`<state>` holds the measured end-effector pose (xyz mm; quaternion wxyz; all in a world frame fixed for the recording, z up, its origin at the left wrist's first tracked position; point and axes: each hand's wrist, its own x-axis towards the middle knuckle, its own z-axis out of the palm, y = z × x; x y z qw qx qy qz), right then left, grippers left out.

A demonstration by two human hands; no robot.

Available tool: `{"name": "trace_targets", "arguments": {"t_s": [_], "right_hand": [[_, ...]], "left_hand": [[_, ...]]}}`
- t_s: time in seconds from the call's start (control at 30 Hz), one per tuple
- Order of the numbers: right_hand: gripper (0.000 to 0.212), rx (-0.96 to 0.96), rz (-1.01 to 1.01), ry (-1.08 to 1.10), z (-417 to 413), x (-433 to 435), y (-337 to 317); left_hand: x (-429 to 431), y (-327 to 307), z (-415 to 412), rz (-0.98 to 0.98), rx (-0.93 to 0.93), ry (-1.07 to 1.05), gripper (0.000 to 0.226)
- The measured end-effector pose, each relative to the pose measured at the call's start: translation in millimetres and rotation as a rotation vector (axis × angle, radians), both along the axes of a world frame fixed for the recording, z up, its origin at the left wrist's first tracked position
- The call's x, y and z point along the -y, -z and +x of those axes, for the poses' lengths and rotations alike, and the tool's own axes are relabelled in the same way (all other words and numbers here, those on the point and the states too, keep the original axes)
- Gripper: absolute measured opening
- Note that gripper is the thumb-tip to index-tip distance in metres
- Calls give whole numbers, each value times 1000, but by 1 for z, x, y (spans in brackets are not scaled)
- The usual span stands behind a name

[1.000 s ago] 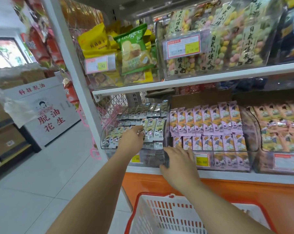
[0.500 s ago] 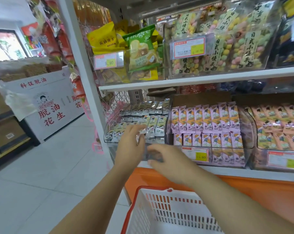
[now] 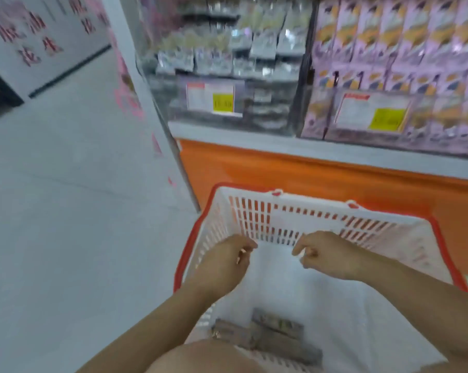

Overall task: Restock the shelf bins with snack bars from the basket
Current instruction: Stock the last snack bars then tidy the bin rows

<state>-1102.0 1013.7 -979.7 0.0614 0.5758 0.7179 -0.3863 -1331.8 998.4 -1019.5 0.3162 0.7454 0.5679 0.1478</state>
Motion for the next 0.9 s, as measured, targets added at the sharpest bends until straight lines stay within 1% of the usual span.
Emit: {"name": "trace_targets", "arguments": {"t_s": [0.1,0.17,0.23,0.33,0.4,0.53,0.63,0.7,0.87,0.9], "right_hand": [[33,133,-194,-138,5,20,53],[37,184,-337,-186,6,38,78],[45,214,-445,-207,5,53,98],[60,190,-498,-162,3,67,119],[63,159,-516,-133,1,74,127],[50,141,-463,-104,-5,83,137],[51,171,-406,-88,-4,85,149],[44,161,-401,-77,-5,87,153],[25,35,-335,100,-10,91,156],[25,21,-316,118,-10,91,157]], "left_hand": [[9,38,10,-325,-222,224,37],[18,54,13,-513,-316,306,40],[26,63,17,-624,-371,357,41],[32,70,23,-757,-440,446,43],[35,72,24,-801,-489,478,43],[38,75,24,-802,-578,513,37],[38,77,24,-815,-569,548,38],[38,77,24,-831,-564,543,38],[40,76,22,-835,-557,520,39],[40,77,22,-832,-551,520,39]]}}
